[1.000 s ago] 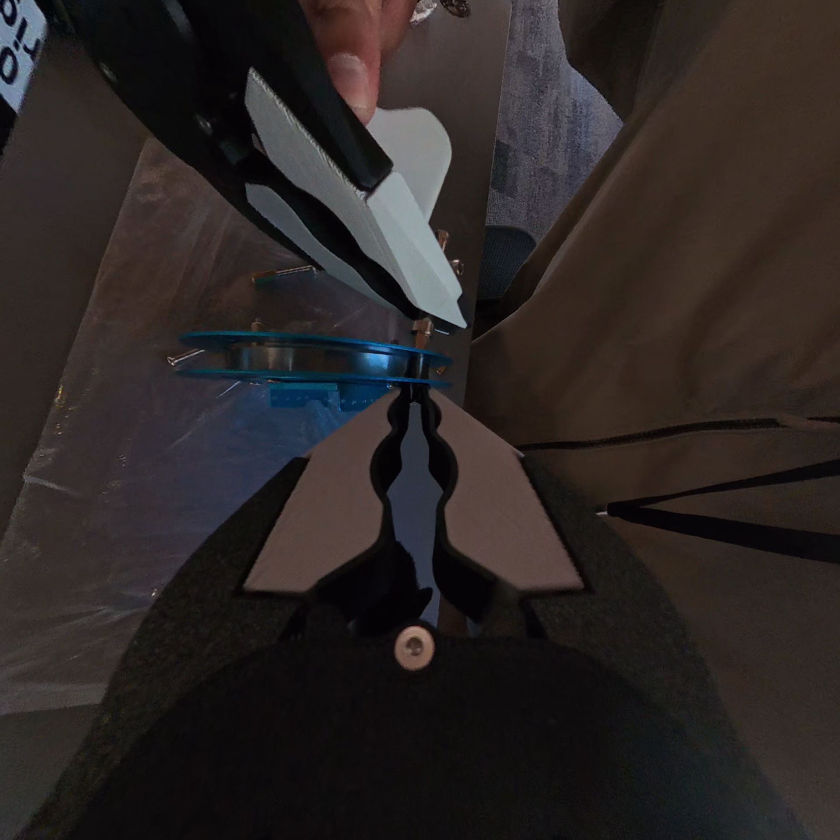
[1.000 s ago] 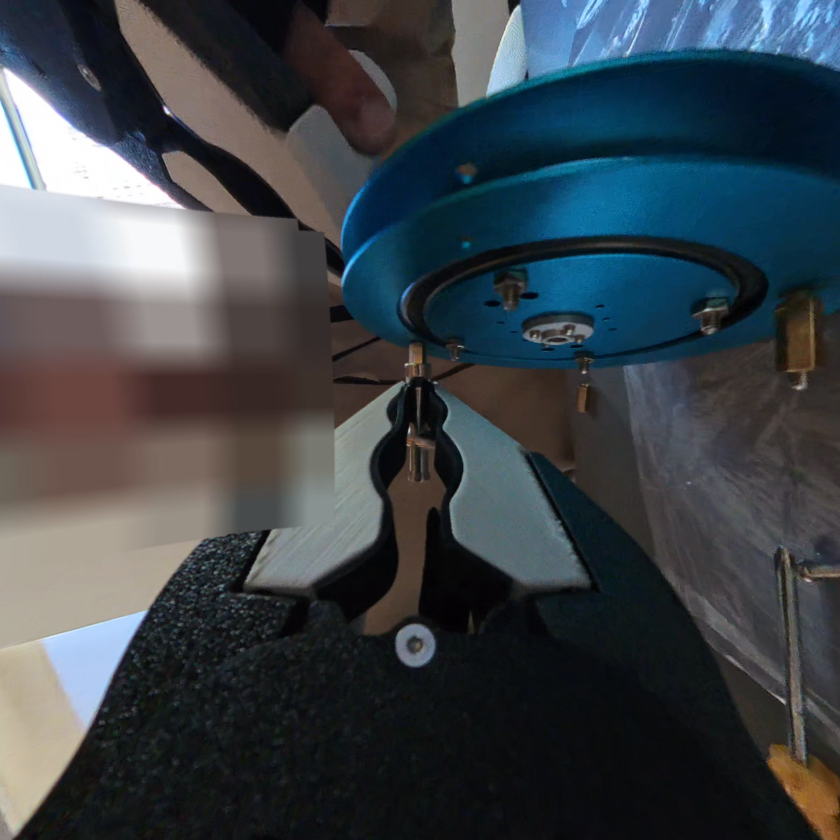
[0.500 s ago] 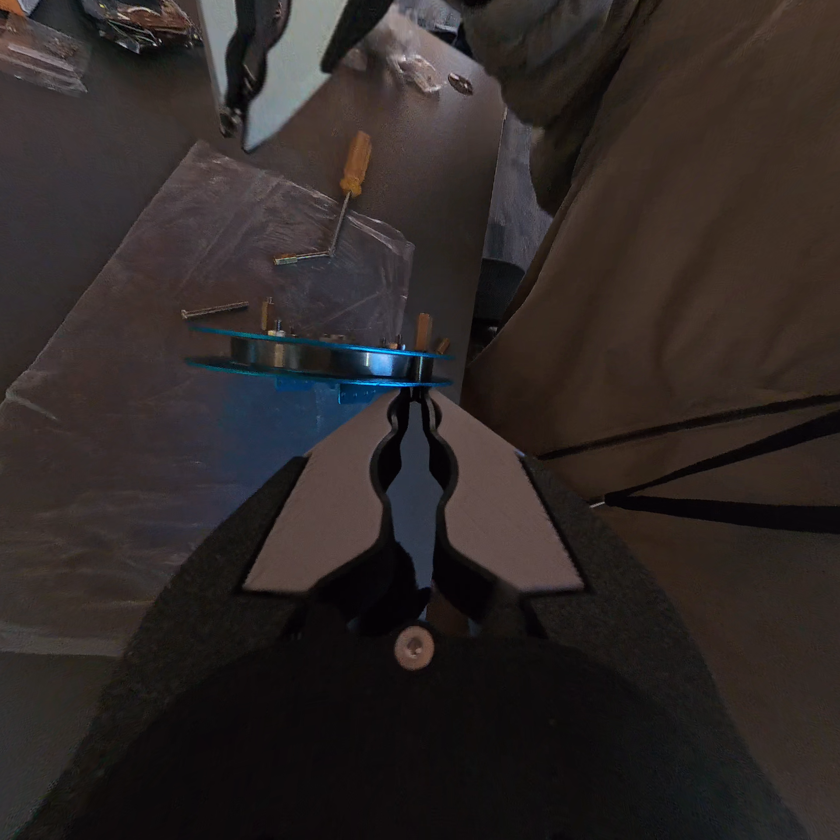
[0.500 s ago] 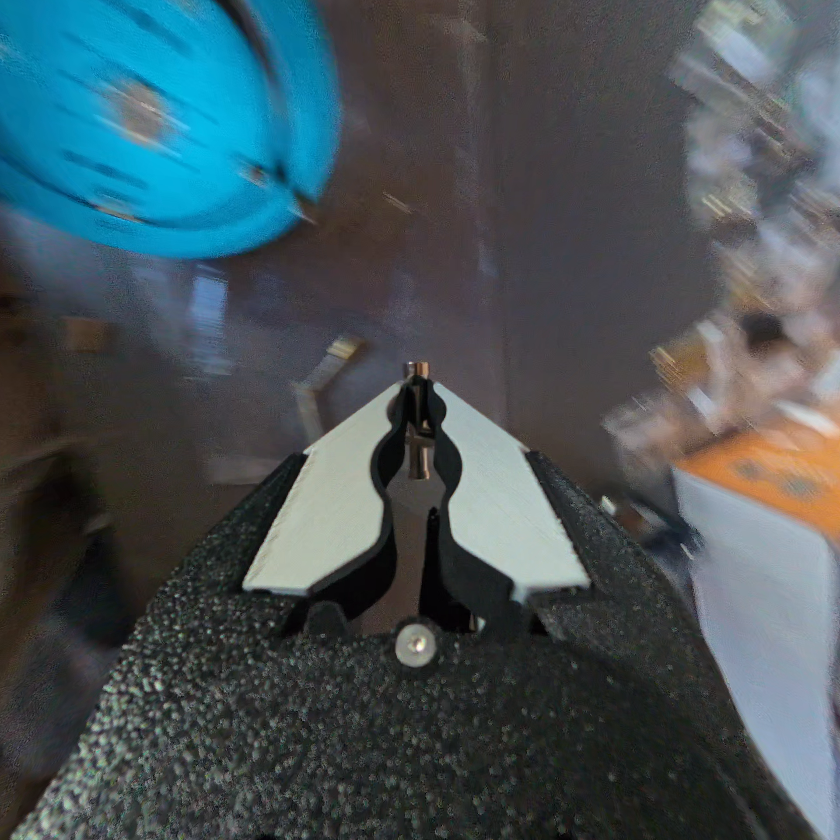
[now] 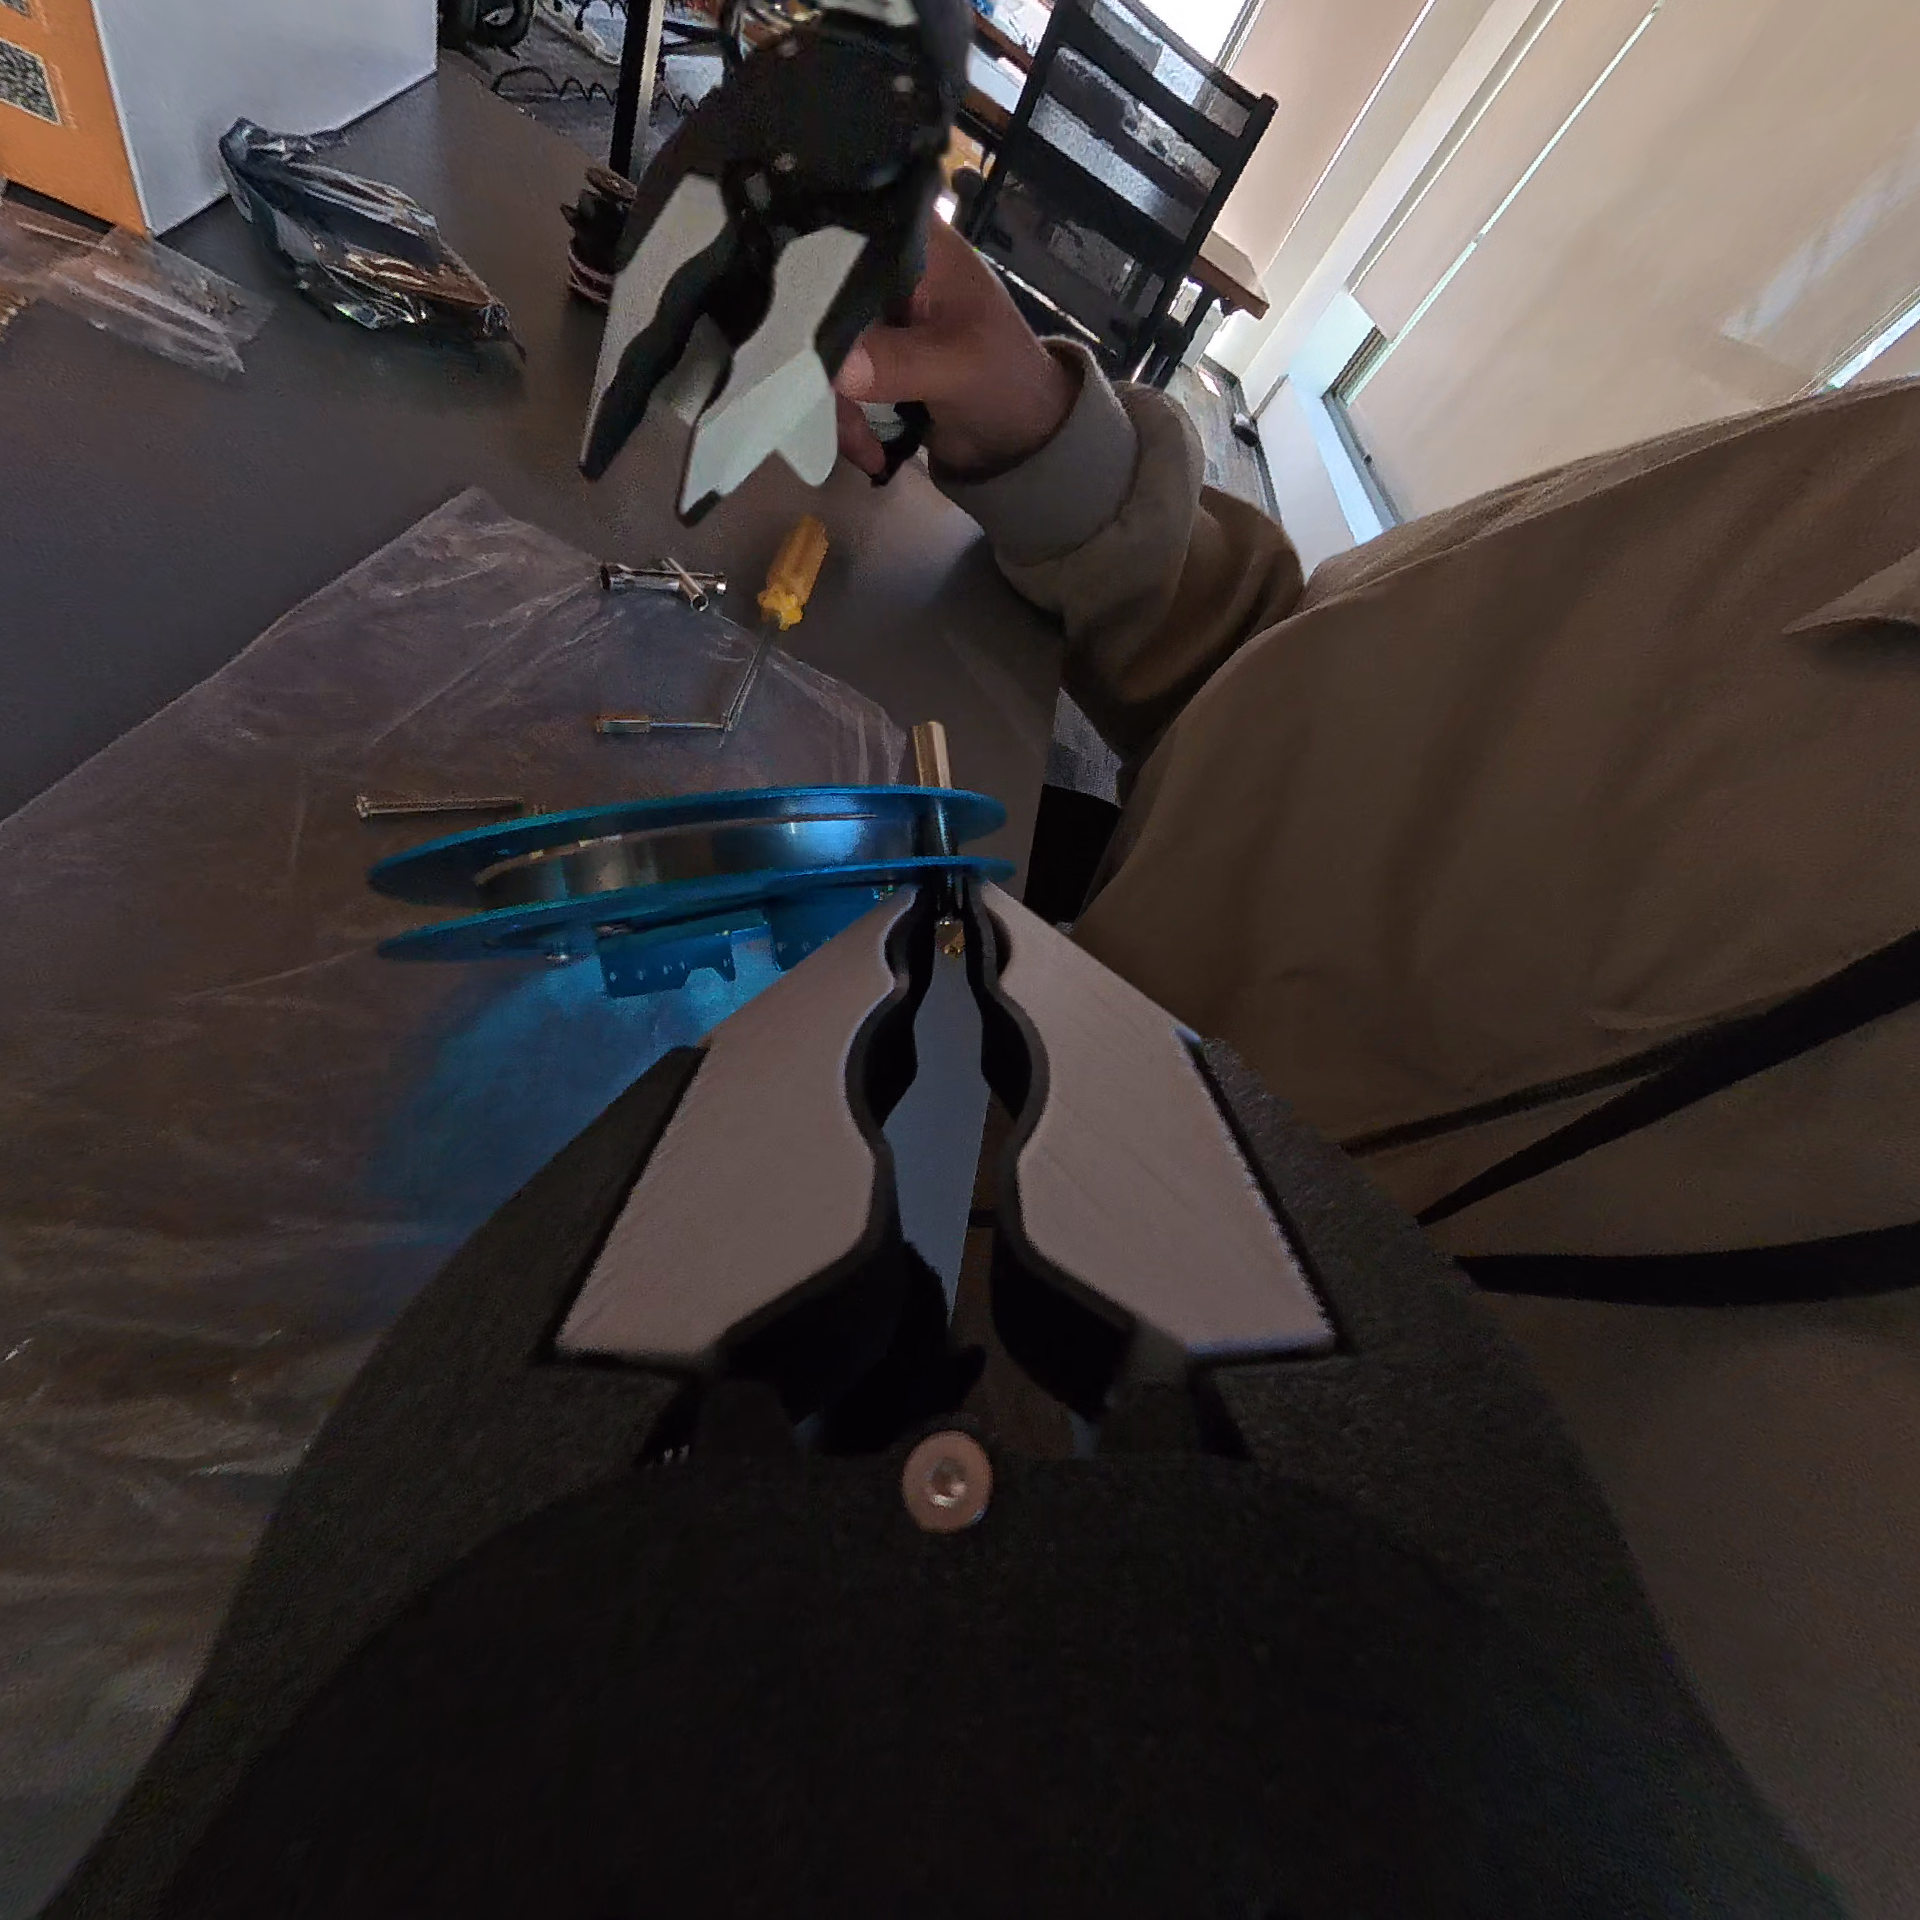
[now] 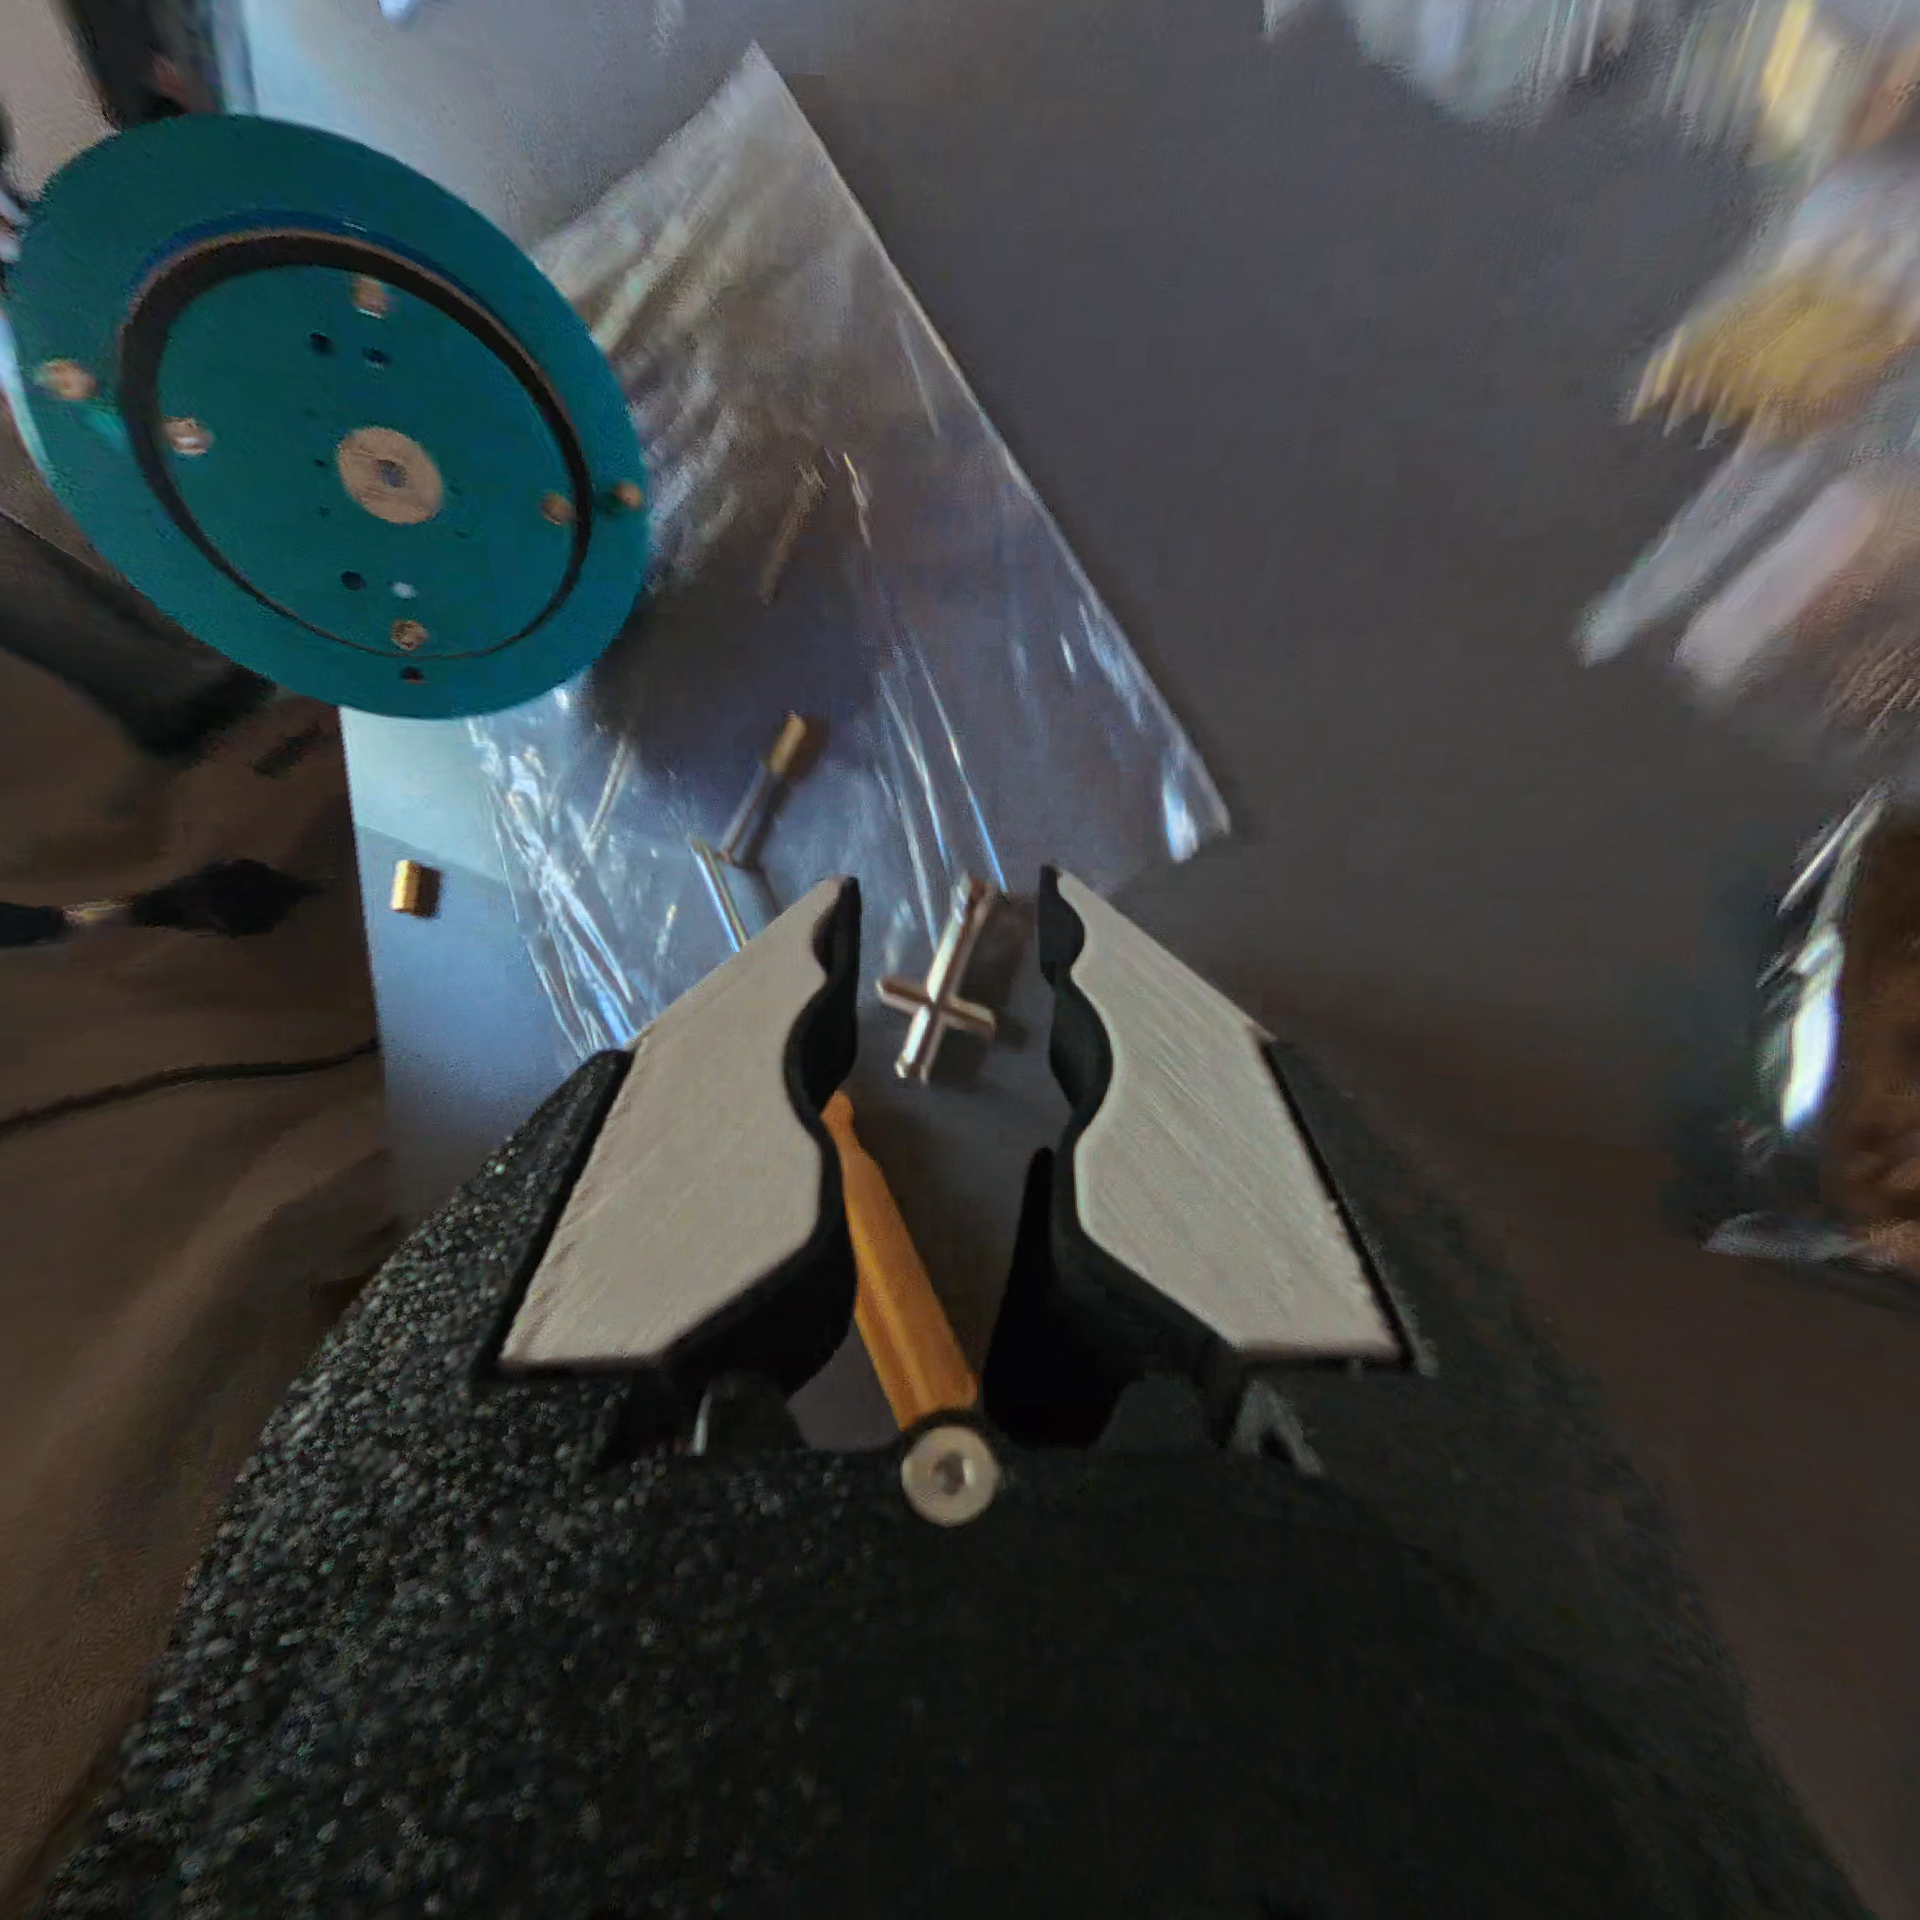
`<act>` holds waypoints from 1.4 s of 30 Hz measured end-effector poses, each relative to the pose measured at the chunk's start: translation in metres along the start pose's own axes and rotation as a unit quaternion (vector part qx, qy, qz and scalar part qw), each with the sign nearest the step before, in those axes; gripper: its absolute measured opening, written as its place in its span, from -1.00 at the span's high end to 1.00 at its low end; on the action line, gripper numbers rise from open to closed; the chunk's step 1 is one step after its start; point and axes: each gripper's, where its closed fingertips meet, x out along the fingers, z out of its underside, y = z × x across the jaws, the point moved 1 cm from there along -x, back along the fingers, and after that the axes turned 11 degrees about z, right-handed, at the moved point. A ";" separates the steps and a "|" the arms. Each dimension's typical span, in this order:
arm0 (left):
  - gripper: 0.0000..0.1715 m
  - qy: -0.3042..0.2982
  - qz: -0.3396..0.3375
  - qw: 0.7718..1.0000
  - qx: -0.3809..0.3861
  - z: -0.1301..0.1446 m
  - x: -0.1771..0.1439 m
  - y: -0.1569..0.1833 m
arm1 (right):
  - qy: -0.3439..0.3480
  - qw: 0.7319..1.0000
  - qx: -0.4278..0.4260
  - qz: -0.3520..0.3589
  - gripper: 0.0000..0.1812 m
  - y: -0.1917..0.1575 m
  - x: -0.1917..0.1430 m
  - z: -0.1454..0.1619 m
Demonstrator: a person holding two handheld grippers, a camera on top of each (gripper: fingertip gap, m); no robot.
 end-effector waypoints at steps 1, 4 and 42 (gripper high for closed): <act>0.96 0.002 0.003 1.000 -0.003 -0.002 0.003 0.000 | 0.042 0.997 -0.059 0.013 0.64 -0.012 -0.007 -0.012; 0.96 -0.003 0.008 1.000 -0.005 -0.006 0.011 0.000 | 0.157 0.966 -0.197 0.050 0.61 -0.060 -0.015 -0.044; 0.97 -0.225 -0.091 0.964 0.109 -0.010 0.055 0.004 | -0.282 0.923 -0.083 -0.246 0.95 -0.155 -0.007 -0.029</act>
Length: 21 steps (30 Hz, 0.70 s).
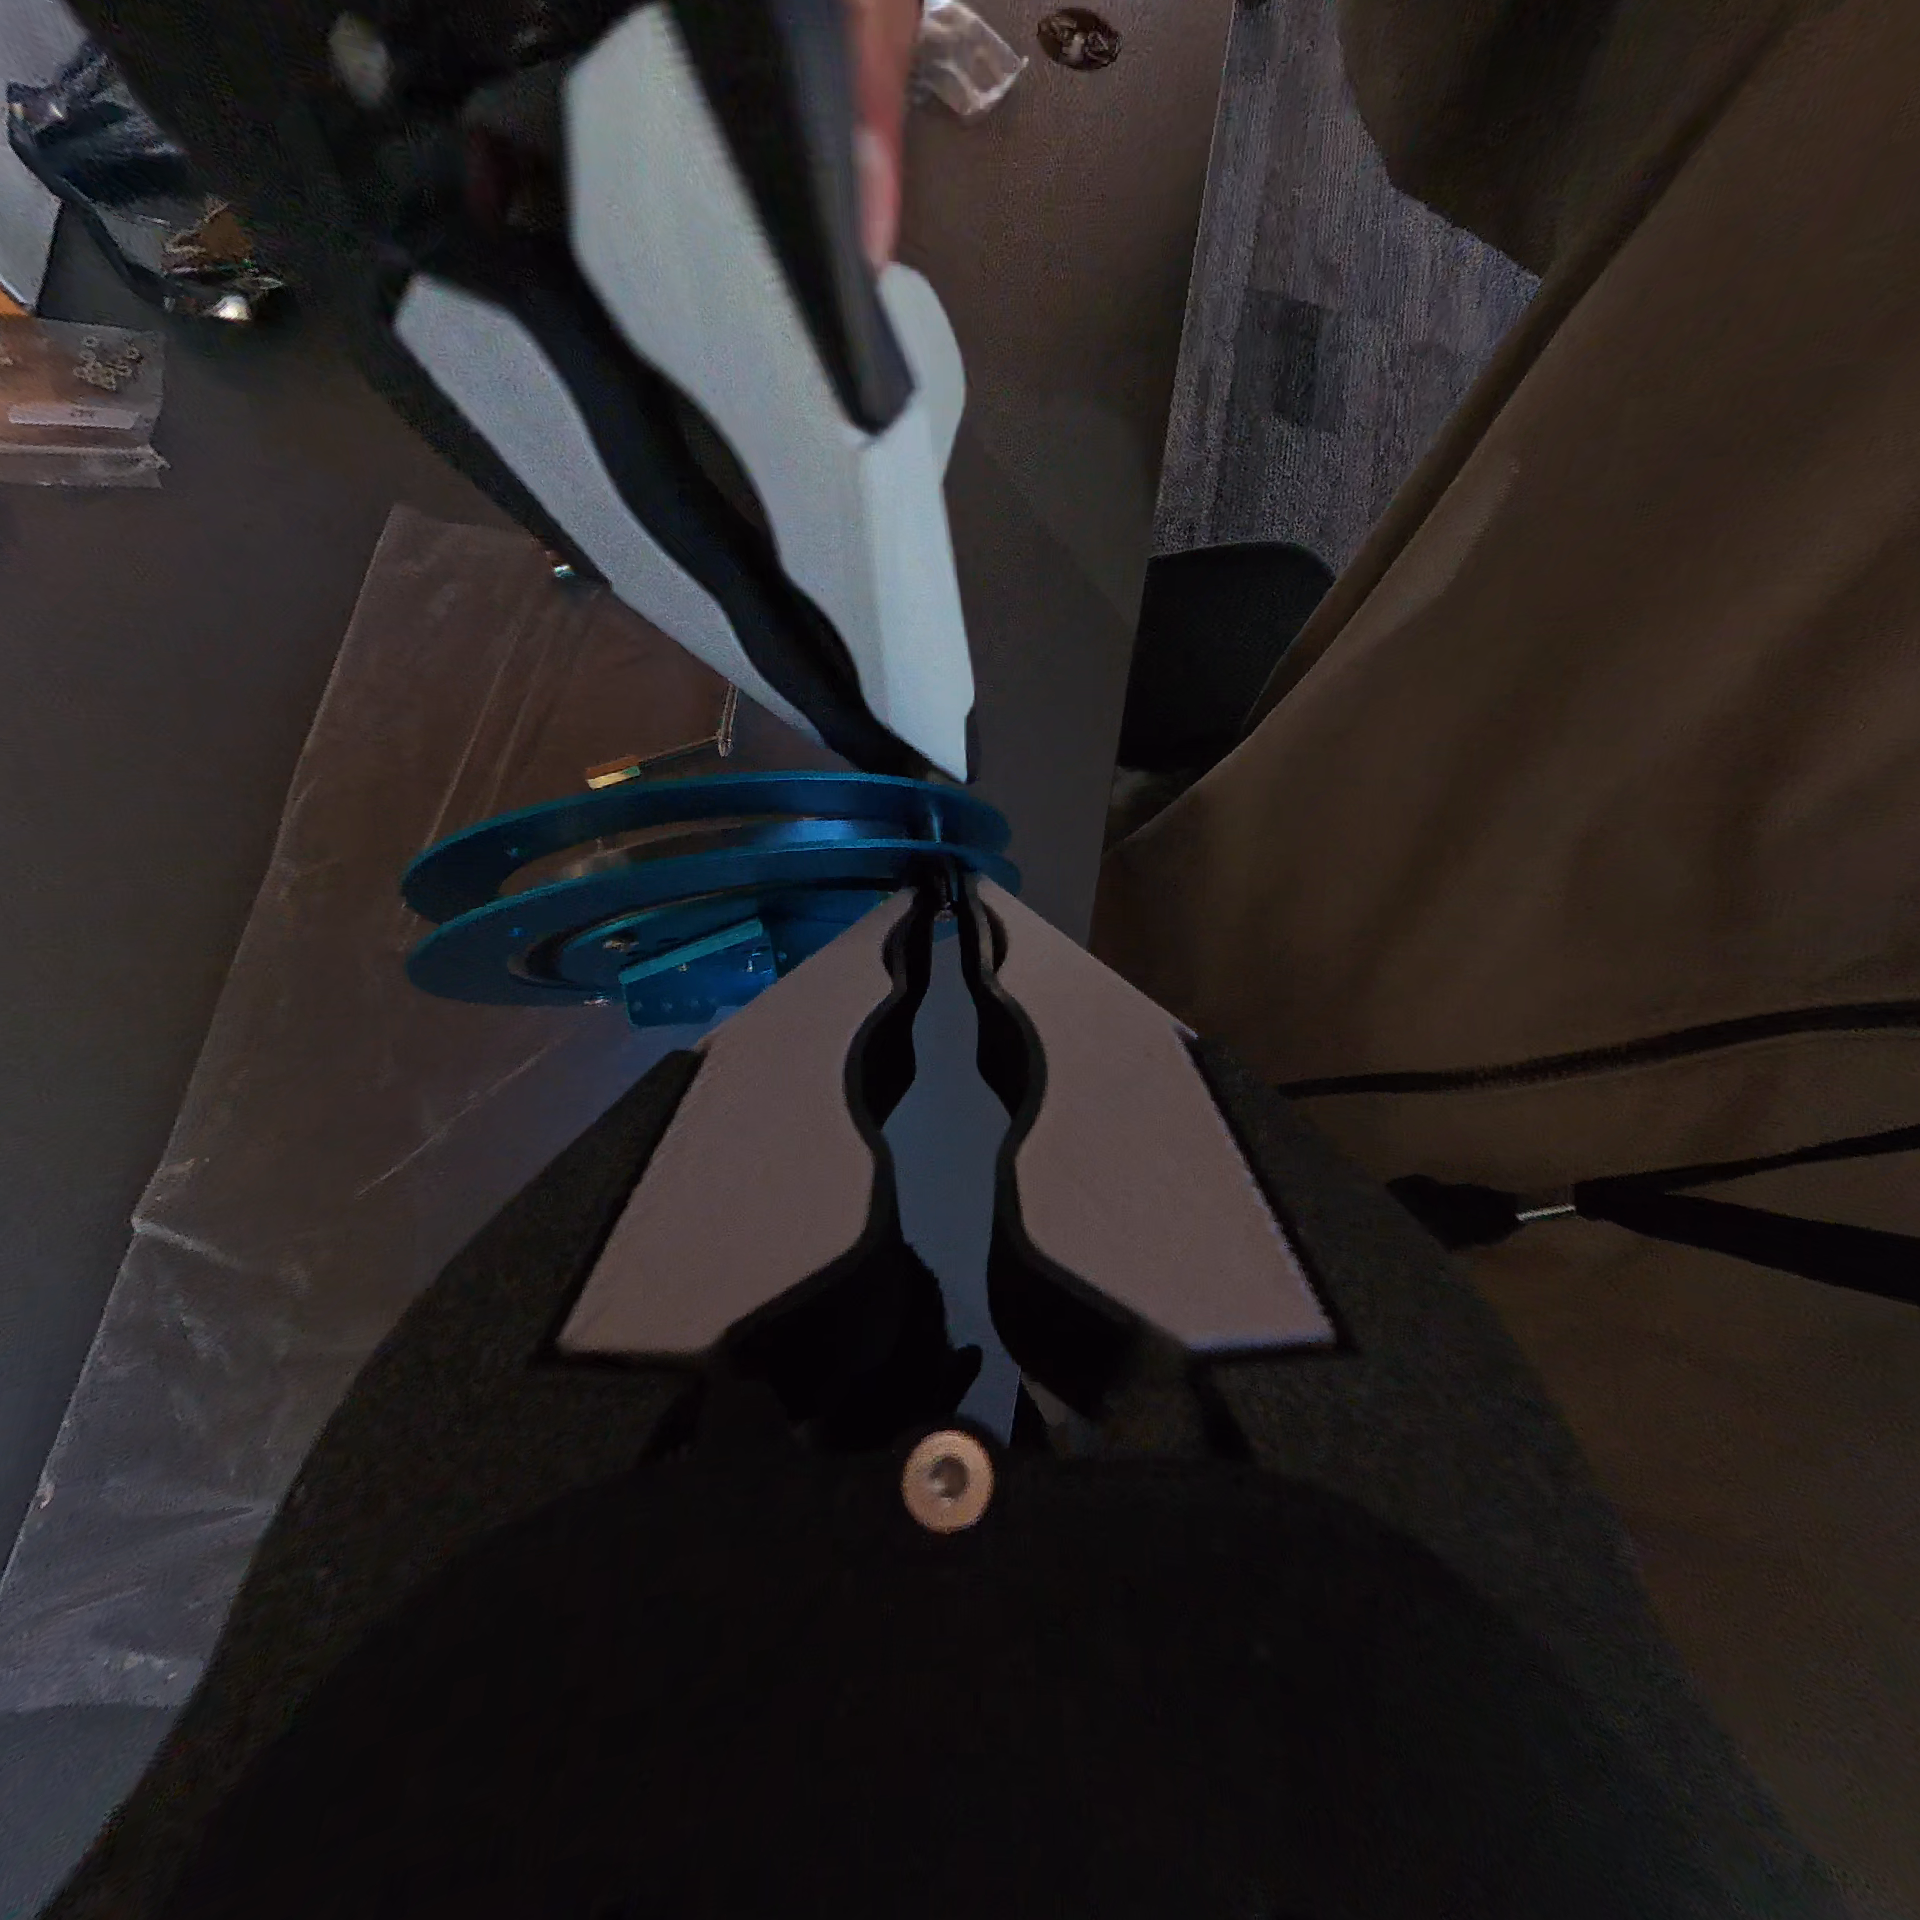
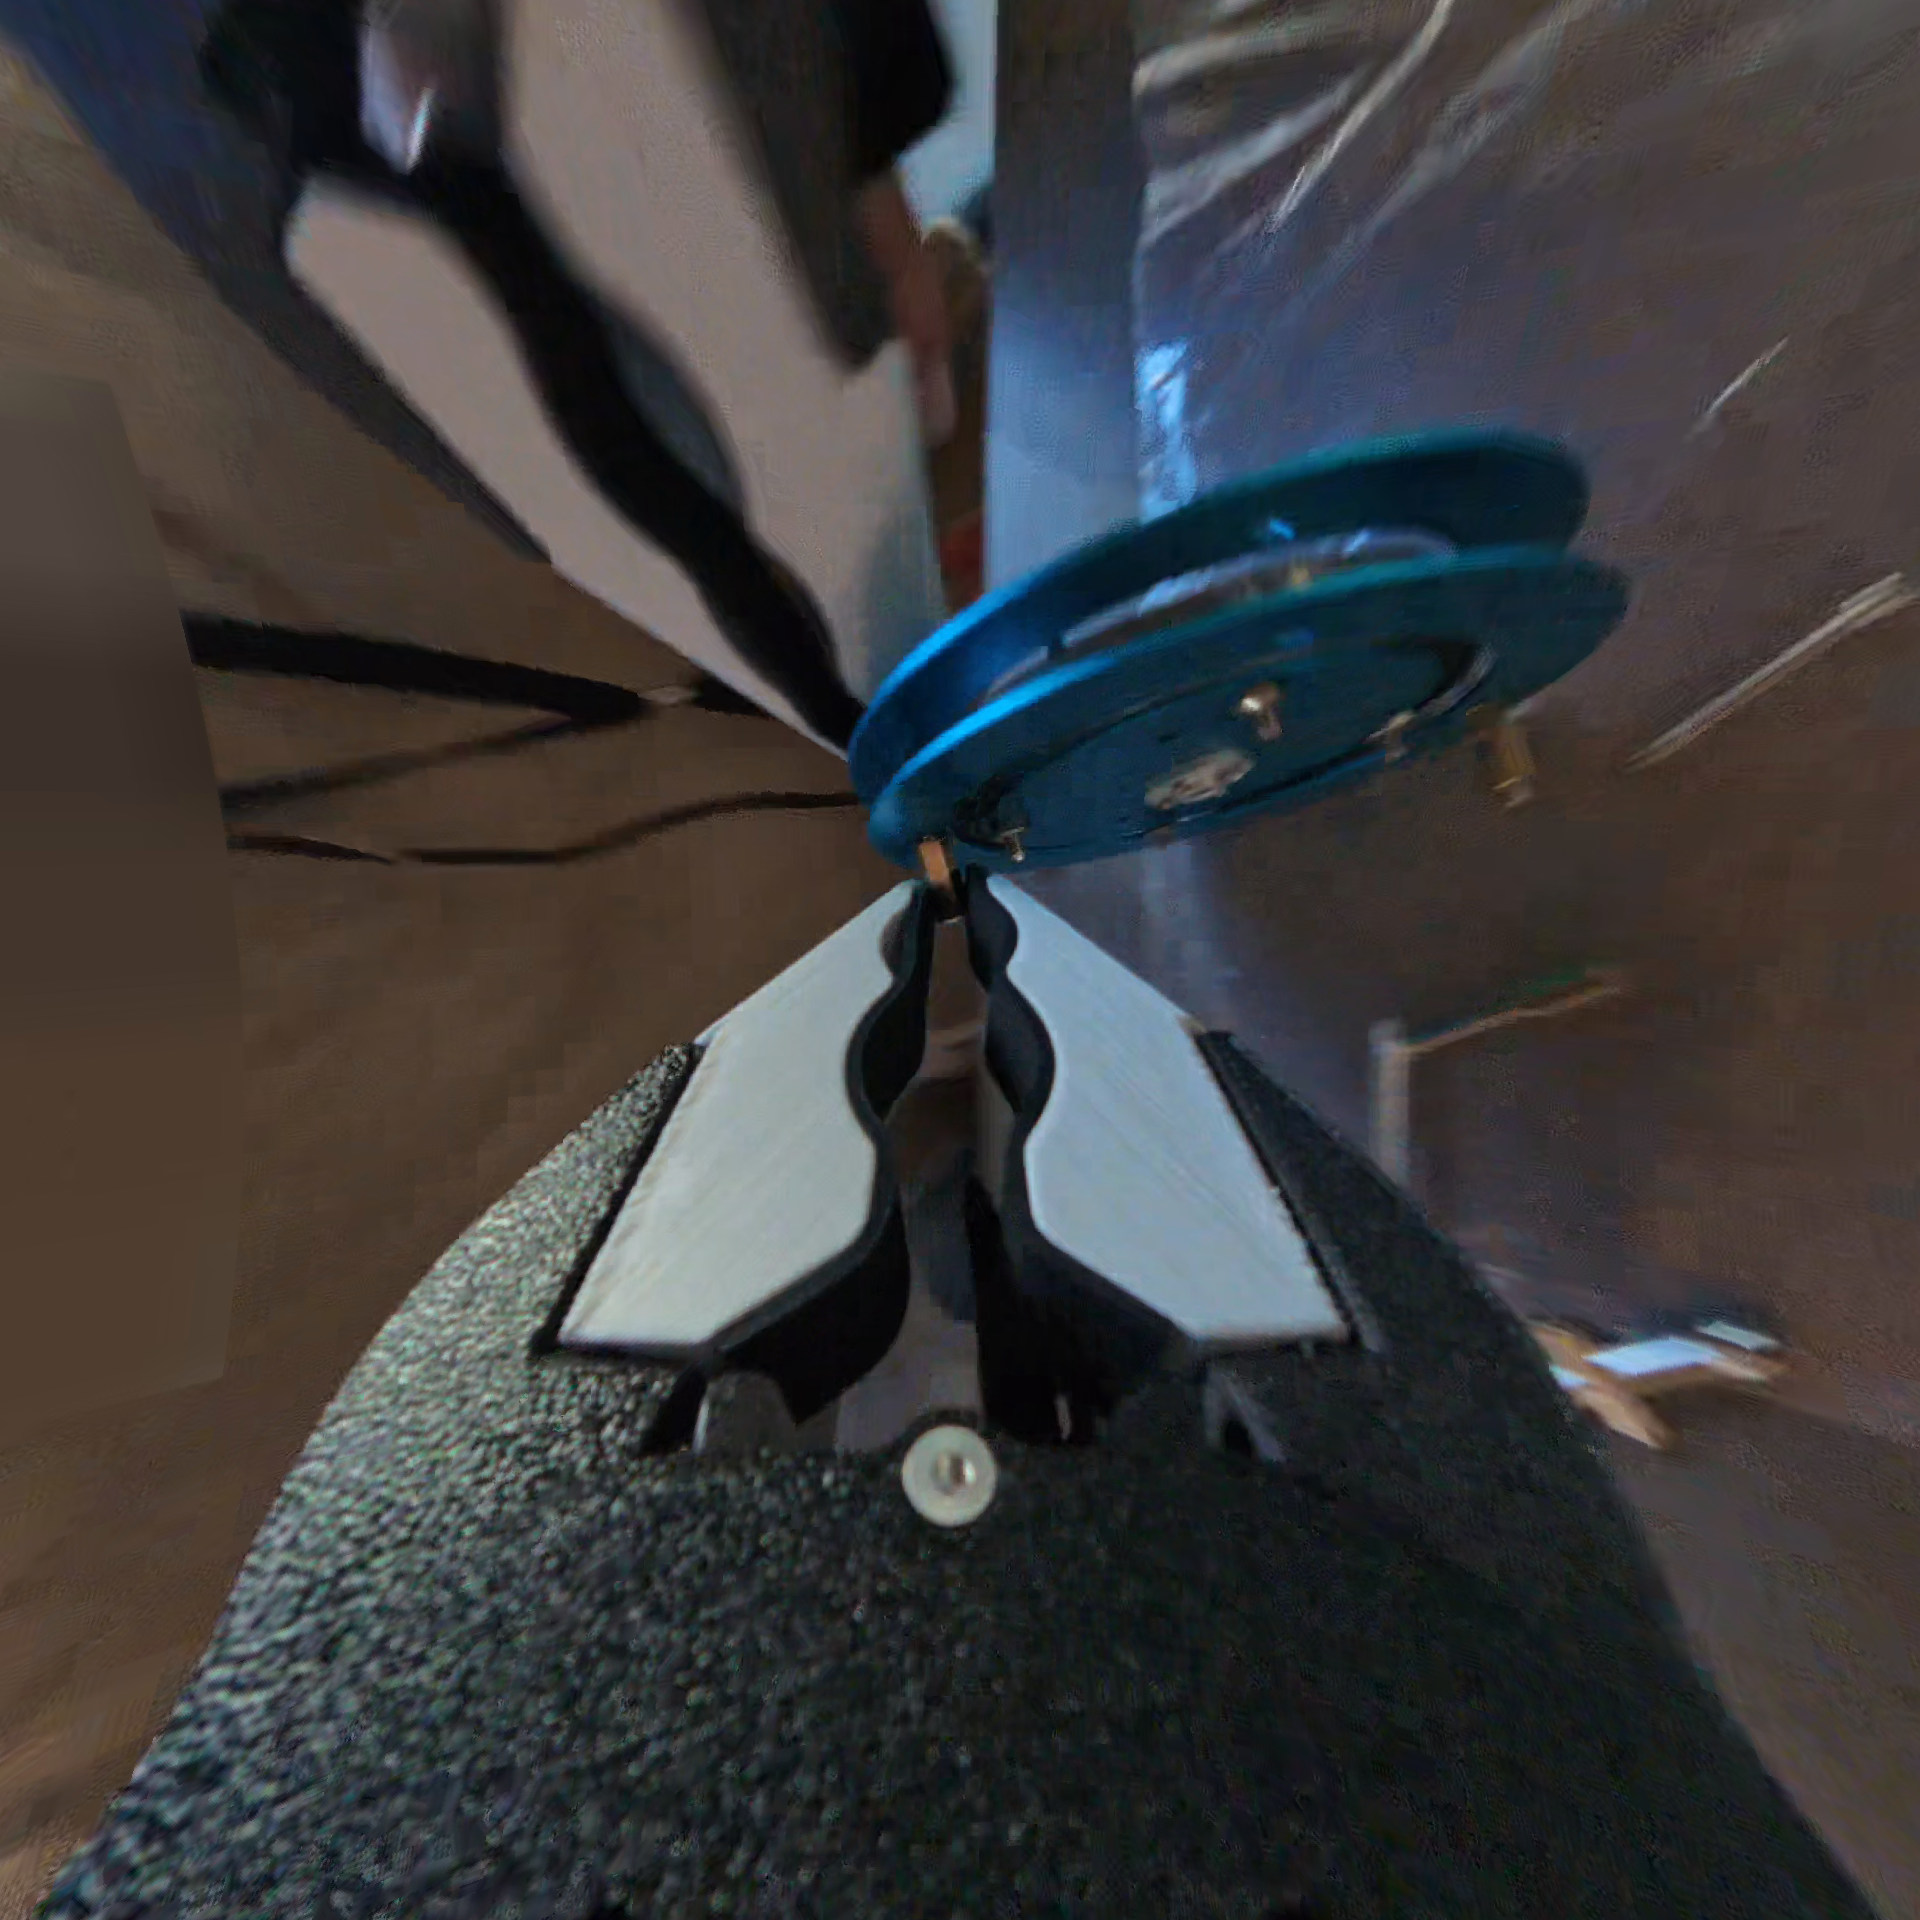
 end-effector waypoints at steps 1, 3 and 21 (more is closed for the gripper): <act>0.97 0.000 -0.003 1.000 0.004 0.000 -0.001 0.000 | -0.010 0.995 0.060 -0.079 0.95 -0.002 0.001 0.000; 0.97 0.000 -0.010 1.000 0.007 0.002 -0.003 -0.001 | -0.025 0.961 0.169 -0.219 0.95 -0.003 0.001 -0.002; 0.97 0.038 0.023 0.998 -0.033 0.016 -0.015 -0.005 | 0.140 0.721 -0.455 0.504 0.86 0.004 0.007 -0.023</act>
